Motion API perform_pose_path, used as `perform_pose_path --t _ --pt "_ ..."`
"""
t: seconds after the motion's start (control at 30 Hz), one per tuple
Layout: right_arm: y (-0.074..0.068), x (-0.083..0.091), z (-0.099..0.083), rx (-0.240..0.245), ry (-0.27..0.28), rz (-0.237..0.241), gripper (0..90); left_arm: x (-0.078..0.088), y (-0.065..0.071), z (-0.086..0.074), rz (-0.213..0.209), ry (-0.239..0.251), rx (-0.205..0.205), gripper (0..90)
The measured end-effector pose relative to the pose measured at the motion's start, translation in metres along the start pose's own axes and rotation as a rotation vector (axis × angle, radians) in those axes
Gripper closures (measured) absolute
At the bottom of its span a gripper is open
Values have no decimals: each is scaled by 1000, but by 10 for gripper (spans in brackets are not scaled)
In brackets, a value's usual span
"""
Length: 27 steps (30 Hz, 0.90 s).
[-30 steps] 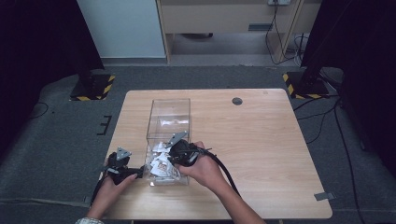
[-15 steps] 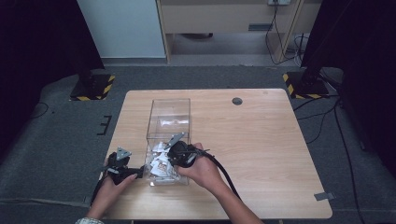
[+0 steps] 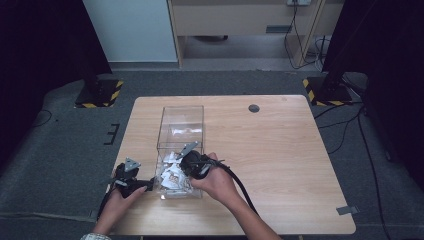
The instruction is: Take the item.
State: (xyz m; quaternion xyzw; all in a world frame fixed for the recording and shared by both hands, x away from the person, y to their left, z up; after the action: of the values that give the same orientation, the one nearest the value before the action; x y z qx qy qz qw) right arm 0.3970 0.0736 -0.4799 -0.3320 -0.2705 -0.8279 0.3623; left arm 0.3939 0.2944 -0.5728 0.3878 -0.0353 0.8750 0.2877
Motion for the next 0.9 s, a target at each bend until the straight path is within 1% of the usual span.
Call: perform_pose_path --t 0.03,0.1,0.23,0.27,0.4,0.43,0.53,0.63,0.9 --pt "0 0 0 0 0 0 883 0 0 0 0 0 0 0" --pt "2 5 1 -12 15 6 883 0 0 0 0 0 0 0" --pt "7 18 4 -32 46 2 882 0 0 0 0 0 0 0" --pt "7 18 4 -32 46 2 882 0 0 0 0 0 0 0" --pt "11 29 10 -41 77 -1 882 0 0 0 0 0 0 0" --pt "11 29 10 -41 77 -1 882 0 0 0 0 0 0 0" --pt "13 37 14 -52 92 -1 882 0 0 0 0 1 1 0" --pt "15 40 16 -57 104 -2 882 0 0 0 0 1 1 0" --pt "25 55 23 -72 145 0 882 -1 0 0 -10 4 1 0"
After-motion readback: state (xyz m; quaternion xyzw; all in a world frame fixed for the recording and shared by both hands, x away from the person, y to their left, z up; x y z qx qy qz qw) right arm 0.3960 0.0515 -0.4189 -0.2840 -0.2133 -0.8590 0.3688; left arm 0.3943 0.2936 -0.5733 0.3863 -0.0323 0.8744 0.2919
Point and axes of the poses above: each handheld gripper's, and its own axes: x roughly backward along the jaws, z roughly out of its top, y roughly to its right, the point moved 5 cm from there along -x, roughly forward along the jaws, and after that the axes turned 13 degrees about -z, right-handed, at the moved point
